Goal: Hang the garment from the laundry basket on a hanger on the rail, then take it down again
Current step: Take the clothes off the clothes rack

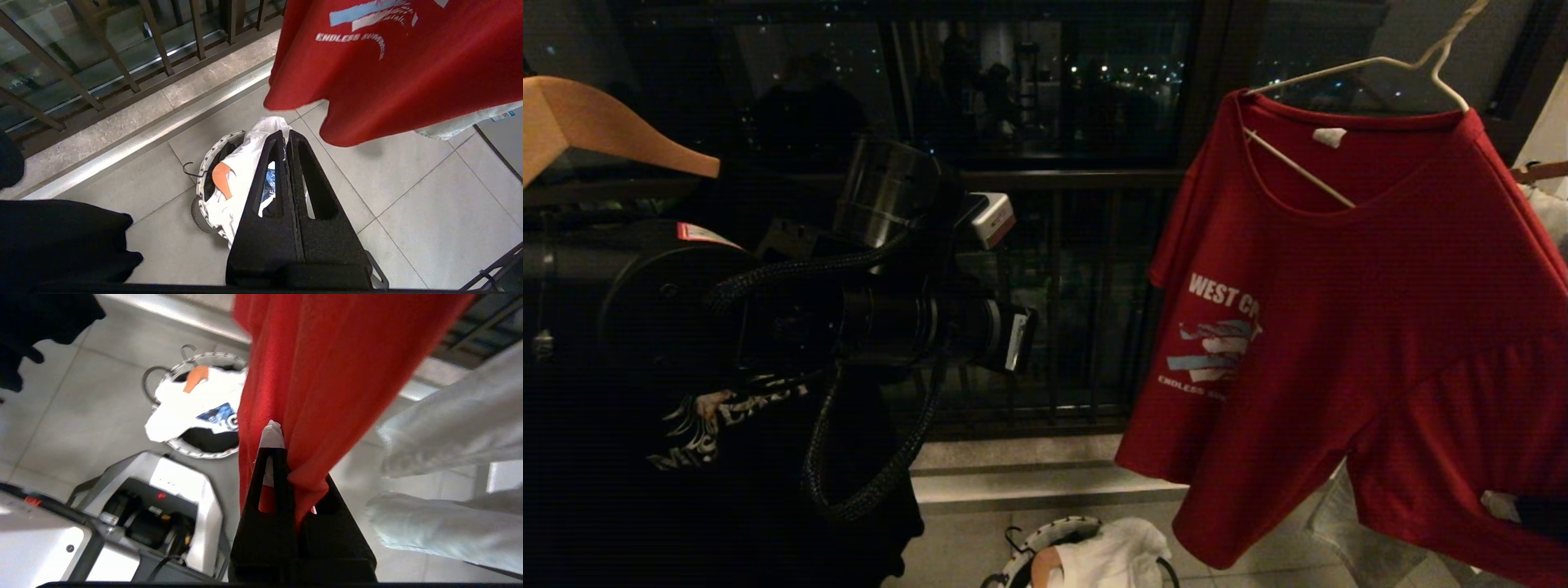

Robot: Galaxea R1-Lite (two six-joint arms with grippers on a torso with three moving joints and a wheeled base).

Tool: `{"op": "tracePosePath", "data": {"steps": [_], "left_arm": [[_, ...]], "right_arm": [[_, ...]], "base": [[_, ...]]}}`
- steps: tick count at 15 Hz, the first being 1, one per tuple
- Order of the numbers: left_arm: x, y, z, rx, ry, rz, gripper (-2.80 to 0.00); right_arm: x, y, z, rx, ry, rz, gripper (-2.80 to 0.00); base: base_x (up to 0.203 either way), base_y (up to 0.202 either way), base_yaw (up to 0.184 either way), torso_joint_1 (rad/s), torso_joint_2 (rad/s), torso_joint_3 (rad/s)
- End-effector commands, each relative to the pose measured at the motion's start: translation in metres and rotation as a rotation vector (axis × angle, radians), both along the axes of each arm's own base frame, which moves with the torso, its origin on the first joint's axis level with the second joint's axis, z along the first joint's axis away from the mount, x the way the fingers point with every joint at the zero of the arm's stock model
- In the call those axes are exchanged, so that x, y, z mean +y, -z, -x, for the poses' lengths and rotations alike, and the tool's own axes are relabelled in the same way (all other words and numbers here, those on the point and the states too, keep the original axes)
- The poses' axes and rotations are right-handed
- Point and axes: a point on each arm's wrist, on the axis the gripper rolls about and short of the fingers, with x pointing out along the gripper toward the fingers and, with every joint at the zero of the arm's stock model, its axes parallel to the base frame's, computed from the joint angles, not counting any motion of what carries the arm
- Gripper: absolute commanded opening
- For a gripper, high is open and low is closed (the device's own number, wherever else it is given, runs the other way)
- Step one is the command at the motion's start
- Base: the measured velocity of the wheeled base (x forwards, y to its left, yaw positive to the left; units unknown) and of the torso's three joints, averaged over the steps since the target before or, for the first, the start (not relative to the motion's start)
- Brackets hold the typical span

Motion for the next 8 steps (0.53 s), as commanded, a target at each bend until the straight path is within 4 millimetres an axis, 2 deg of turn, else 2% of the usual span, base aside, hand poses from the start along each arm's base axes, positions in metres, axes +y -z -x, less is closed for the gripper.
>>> {"op": "tracePosePath", "data": {"steps": [1,8], "left_arm": [[0.000,0.000,0.000,0.001,-0.001,0.000,-2.80],[0.000,0.001,0.000,0.002,-0.001,-0.001,-2.80]], "right_arm": [[0.000,0.006,-0.003,0.022,-0.004,-0.001,-2.80],[0.000,0.016,-0.013,0.044,-0.001,0.000,-2.80]], "base": [[0.000,0.000,0.000,0.000,0.00,0.000],[0.000,0.000,0.000,0.000,0.00,0.000]]}}
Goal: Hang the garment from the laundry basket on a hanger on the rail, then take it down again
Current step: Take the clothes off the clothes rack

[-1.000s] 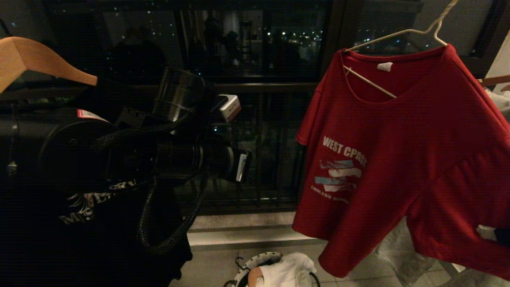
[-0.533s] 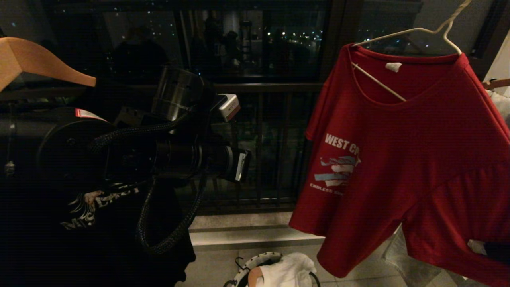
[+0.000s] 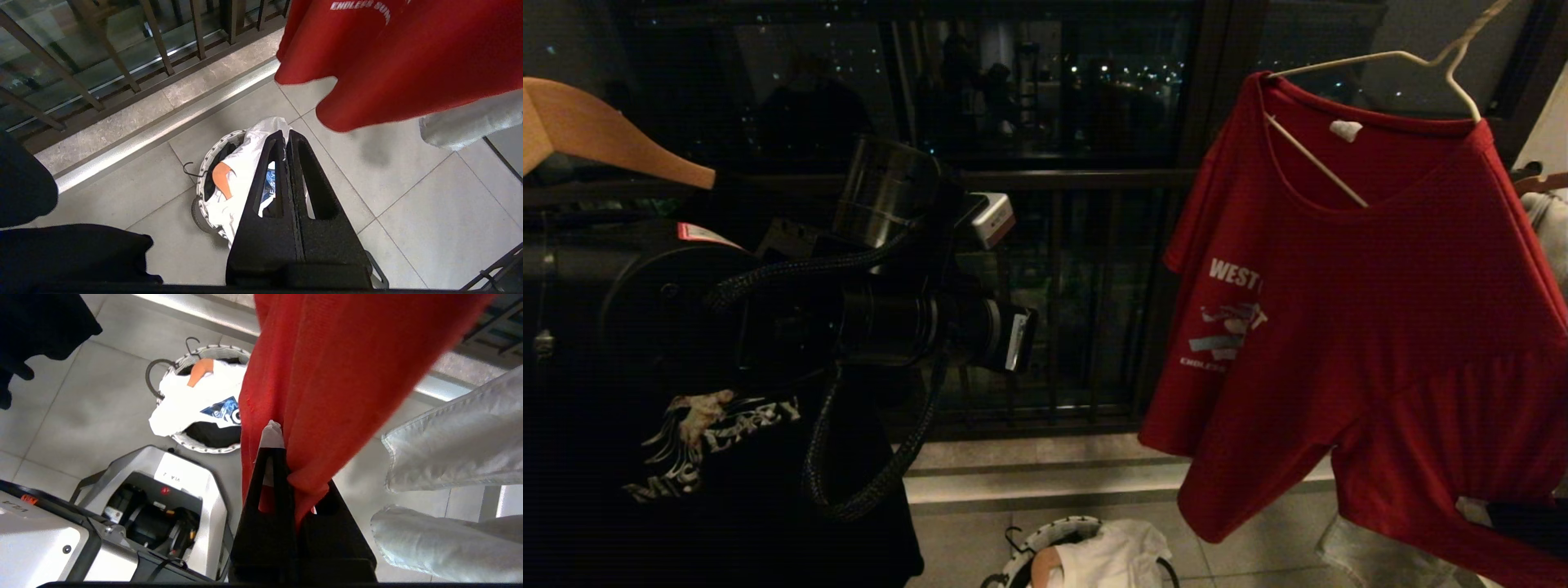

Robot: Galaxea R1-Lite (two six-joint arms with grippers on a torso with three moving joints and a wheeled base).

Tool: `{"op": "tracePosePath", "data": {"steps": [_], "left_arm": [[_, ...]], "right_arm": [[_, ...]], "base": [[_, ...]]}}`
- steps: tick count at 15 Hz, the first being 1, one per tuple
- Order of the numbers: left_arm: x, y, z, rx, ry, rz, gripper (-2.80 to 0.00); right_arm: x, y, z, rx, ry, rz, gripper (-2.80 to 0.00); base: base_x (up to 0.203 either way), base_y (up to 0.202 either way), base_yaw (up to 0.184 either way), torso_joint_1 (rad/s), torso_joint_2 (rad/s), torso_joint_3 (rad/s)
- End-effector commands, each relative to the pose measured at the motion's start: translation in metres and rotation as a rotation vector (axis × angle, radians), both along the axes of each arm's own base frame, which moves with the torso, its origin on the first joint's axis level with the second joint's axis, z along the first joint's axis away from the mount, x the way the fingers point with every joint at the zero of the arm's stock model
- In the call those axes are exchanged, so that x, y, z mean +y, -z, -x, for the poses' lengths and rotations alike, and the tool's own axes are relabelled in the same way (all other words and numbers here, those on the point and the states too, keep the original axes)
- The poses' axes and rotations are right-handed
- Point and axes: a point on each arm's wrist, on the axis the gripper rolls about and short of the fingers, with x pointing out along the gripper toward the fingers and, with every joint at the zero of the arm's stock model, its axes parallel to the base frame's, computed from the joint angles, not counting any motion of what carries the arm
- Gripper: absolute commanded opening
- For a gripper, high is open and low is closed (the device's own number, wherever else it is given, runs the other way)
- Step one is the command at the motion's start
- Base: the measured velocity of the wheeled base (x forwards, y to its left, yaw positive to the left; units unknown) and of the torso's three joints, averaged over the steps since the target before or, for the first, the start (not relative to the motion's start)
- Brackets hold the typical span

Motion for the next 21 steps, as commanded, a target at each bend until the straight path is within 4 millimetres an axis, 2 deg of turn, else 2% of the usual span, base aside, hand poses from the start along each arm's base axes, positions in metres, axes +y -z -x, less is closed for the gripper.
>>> {"op": "tracePosePath", "data": {"steps": [1,9,10,14,17,21], "left_arm": [[0.000,0.000,0.000,0.001,-0.001,0.000,-2.80],[0.000,0.000,0.000,0.000,-0.001,0.001,-2.80],[0.000,0.000,0.000,0.001,-0.002,0.002,-2.80],[-0.001,0.002,-0.001,0.005,-0.001,-0.003,-2.80],[-0.001,0.002,-0.001,0.005,-0.001,-0.002,-2.80],[0.000,0.000,0.000,0.002,-0.002,0.001,-2.80]], "right_arm": [[0.000,-0.001,-0.002,-0.004,-0.001,0.002,-2.80],[0.000,-0.020,0.004,-0.170,0.022,0.023,-2.80],[-0.001,-0.022,0.004,-0.179,0.024,0.023,0.00],[0.000,-0.030,0.009,-0.224,0.023,0.025,0.00],[0.000,-0.037,0.022,-0.288,0.023,0.026,0.00],[-0.001,-0.065,0.039,-0.456,0.090,0.047,0.00]], "base": [[0.000,0.000,0.000,0.000,0.00,0.000],[0.000,0.000,0.000,0.000,0.00,0.000],[0.000,0.000,0.000,0.000,0.00,0.000],[0.000,0.000,0.000,0.000,0.00,0.000],[0.000,0.000,0.000,0.000,0.00,0.000],[0.000,0.000,0.000,0.000,0.00,0.000]]}}
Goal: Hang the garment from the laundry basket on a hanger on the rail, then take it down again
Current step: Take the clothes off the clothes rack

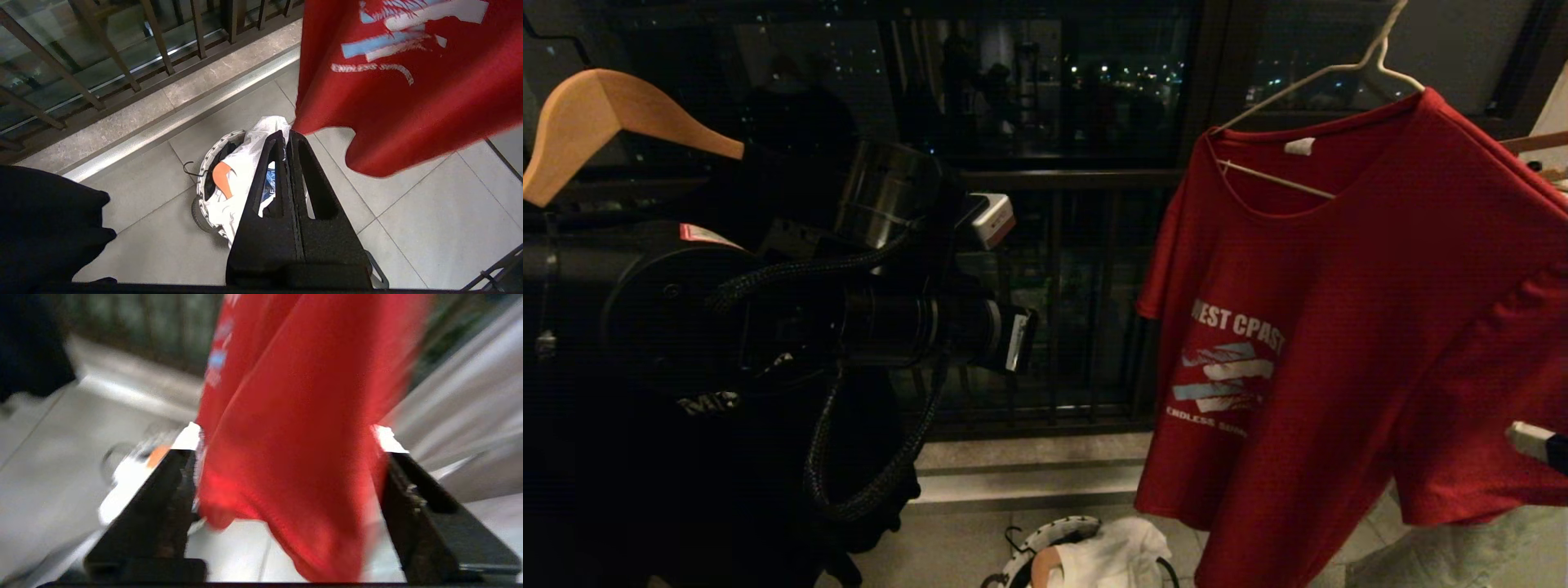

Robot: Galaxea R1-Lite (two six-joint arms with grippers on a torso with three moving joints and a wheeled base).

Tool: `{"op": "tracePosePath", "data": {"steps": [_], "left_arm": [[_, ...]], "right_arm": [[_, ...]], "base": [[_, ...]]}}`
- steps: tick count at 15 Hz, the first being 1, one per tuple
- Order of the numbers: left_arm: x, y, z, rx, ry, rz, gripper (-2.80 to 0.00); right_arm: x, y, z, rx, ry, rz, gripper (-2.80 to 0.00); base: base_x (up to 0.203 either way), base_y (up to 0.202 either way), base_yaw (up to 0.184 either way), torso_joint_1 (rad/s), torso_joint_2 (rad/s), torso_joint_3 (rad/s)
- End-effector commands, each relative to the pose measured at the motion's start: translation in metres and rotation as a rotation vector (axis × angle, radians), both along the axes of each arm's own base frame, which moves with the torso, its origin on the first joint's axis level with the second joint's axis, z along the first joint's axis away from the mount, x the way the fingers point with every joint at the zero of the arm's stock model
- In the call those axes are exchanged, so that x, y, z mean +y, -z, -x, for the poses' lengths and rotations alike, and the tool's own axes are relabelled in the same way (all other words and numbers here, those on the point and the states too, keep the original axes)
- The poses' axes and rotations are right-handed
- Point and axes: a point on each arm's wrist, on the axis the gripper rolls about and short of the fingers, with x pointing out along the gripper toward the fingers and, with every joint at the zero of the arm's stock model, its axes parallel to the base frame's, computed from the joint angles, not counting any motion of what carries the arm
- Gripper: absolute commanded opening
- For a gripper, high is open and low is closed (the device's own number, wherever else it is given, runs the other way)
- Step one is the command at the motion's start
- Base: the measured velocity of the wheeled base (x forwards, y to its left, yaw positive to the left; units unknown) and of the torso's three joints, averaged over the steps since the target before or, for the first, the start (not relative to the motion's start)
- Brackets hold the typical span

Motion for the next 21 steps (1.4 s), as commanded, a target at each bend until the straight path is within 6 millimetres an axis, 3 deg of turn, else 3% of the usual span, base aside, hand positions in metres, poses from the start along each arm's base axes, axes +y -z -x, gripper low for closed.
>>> {"op": "tracePosePath", "data": {"steps": [1,5,9,10,14,18,21], "left_arm": [[0.001,-0.001,0.001,-0.002,-0.001,0.002,-2.80],[0.001,-0.001,0.001,-0.002,-0.001,0.002,-2.80],[-0.001,0.001,-0.001,0.004,-0.002,-0.003,-2.80],[-0.001,0.002,-0.001,0.004,-0.002,-0.004,-2.80],[-0.002,0.003,-0.002,0.006,-0.002,-0.005,-2.80],[-0.003,0.006,-0.004,0.014,-0.002,-0.012,-2.80],[-0.005,0.009,-0.006,0.021,0.000,-0.019,-2.80]], "right_arm": [[-0.001,-0.018,0.013,-0.096,0.052,0.014,0.00],[-0.001,-0.036,0.017,-0.157,0.053,0.017,0.00],[-0.001,-0.069,0.009,-0.232,0.051,0.018,0.00],[-0.001,-0.078,0.007,-0.252,0.042,0.018,-2.80],[-0.001,-0.106,-0.011,-0.251,0.025,0.018,-2.80],[-0.001,-0.131,-0.009,-0.243,0.021,0.046,-2.80],[0.002,-0.143,-0.018,-0.246,-0.018,0.062,-2.80]], "base": [[0.000,0.000,0.000,0.000,0.00,0.000],[0.000,0.000,0.000,0.000,0.00,0.000],[0.000,0.000,0.000,0.000,0.00,0.000],[0.000,0.000,0.000,0.000,0.00,0.000],[0.000,0.000,0.000,0.000,0.00,0.000],[0.000,0.000,0.000,0.000,0.00,0.000],[0.000,0.000,0.000,0.000,0.00,0.000]]}}
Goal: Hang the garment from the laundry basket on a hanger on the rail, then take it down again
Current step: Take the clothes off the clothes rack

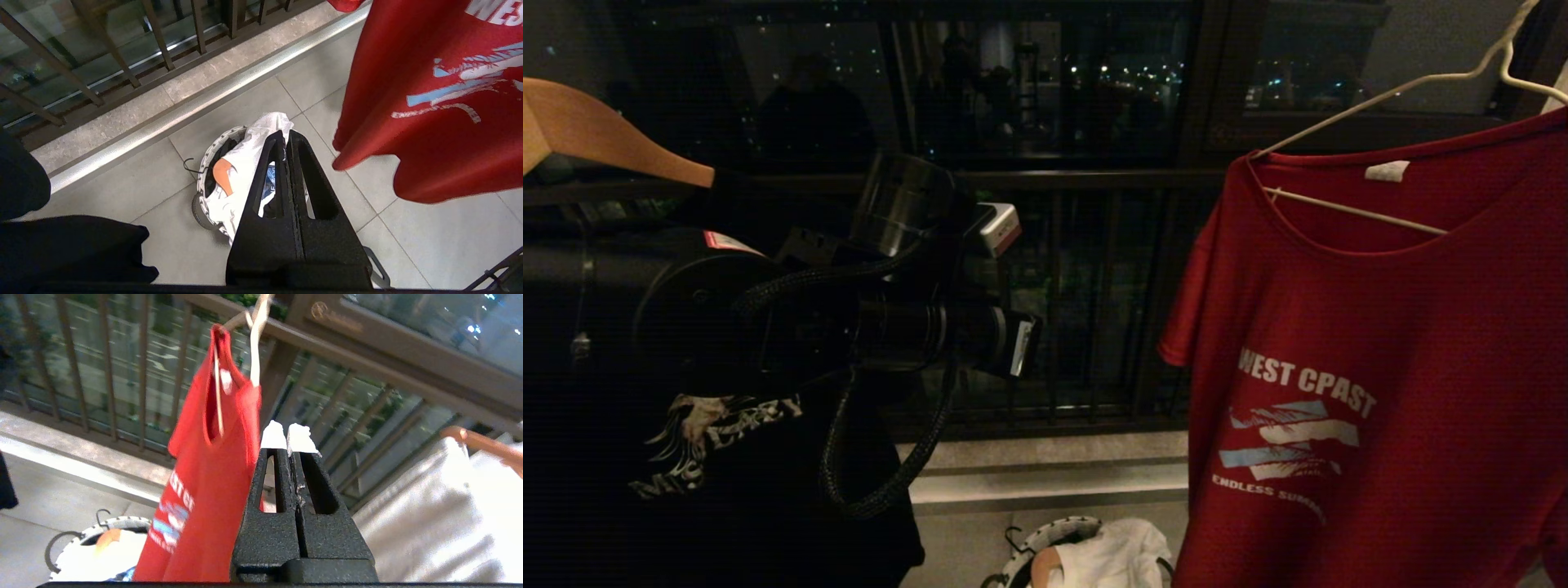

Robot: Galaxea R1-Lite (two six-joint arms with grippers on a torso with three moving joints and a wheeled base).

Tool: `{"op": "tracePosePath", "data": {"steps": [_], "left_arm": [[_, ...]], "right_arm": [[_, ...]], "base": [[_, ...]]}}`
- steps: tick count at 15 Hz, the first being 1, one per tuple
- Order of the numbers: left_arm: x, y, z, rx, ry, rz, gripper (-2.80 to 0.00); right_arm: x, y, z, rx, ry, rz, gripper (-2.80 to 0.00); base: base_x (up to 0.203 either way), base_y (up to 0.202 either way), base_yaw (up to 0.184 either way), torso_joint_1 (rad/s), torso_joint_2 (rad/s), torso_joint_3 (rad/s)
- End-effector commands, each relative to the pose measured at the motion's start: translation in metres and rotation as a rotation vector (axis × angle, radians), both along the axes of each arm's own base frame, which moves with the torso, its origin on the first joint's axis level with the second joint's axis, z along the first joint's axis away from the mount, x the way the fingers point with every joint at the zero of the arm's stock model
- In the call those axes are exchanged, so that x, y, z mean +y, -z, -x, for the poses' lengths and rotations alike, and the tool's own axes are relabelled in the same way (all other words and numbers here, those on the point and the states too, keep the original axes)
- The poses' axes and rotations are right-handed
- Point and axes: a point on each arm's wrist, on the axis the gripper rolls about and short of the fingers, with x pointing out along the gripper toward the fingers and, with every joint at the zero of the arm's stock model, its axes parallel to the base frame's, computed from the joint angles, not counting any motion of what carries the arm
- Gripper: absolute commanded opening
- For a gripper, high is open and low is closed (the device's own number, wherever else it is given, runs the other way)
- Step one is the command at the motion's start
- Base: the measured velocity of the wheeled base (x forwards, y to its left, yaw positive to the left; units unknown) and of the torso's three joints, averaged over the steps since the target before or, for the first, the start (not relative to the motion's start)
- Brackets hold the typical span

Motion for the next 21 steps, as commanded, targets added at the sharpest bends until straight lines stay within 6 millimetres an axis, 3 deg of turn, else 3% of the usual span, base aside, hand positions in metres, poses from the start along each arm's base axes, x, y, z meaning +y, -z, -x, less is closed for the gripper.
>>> {"op": "tracePosePath", "data": {"steps": [1,3,4,11,15,21], "left_arm": [[-0.002,0.003,-0.002,0.008,0.000,-0.006,-2.80],[-0.004,0.004,-0.002,0.012,0.001,-0.002,-2.80],[-0.004,0.004,-0.002,0.012,0.003,-0.002,-2.80],[-0.009,0.011,-0.007,0.026,0.005,-0.015,-2.80],[-0.009,0.012,-0.008,0.029,0.002,-0.018,-2.80],[-0.009,0.012,-0.008,0.029,0.002,-0.018,-2.80]], "right_arm": [[0.003,-0.006,-0.013,0.009,-0.042,0.003,-2.80],[0.009,-0.004,-0.017,0.024,-0.093,0.003,-2.80],[0.010,-0.004,-0.020,0.030,-0.107,0.004,0.00],[0.025,-0.004,-0.061,0.088,-0.183,0.006,0.00],[0.037,-0.011,-0.104,0.107,-0.194,0.010,0.00],[0.043,-0.009,-0.142,0.129,-0.146,0.016,0.00]], "base": [[0.000,0.000,0.000,0.000,0.00,0.000],[0.000,0.000,0.000,0.000,0.00,0.000],[0.000,0.000,0.000,0.000,0.00,0.000],[0.000,0.000,0.000,0.000,0.00,0.000],[0.000,0.000,0.000,0.000,0.00,0.000],[0.000,0.000,0.000,0.000,0.00,0.000]]}}
